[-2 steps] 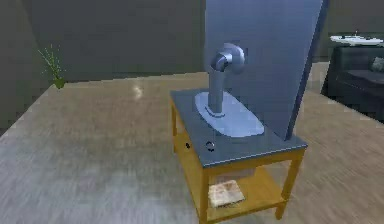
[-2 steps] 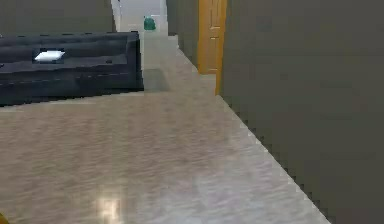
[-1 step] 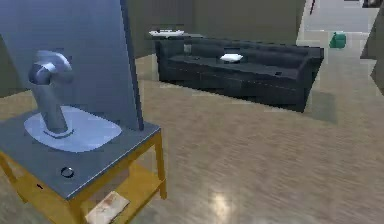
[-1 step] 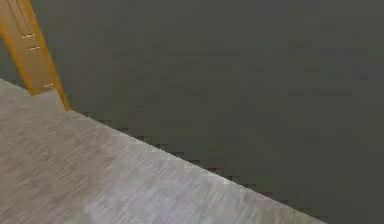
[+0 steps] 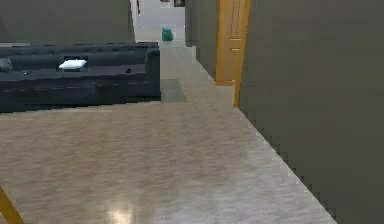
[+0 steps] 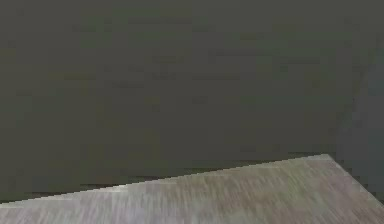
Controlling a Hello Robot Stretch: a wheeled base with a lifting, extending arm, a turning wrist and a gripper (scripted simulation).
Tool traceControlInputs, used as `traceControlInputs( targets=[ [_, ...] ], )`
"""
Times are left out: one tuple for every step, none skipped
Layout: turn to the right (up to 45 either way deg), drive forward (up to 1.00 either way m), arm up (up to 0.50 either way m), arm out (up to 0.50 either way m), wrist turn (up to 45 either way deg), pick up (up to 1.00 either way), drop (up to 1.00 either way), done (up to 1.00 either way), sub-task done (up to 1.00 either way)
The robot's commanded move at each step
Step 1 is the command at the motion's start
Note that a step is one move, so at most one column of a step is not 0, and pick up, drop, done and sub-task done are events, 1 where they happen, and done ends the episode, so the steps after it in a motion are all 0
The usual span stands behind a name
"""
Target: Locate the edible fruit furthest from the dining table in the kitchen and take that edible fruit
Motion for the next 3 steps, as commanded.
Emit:
traceControlInputs(
  targets=[
    [0.0, 1.00, 0.00, 0.00, 0.0, 0.00, 0.00, 0.00, 0.00],
    [0.0, 1.00, 0.00, 0.00, 0.0, 0.00, 0.00, 0.00, 0.00],
    [3.0, 0.00, 0.00, 0.00, 0.0, 0.00, 0.00, 0.00, 0.00]
  ],
)
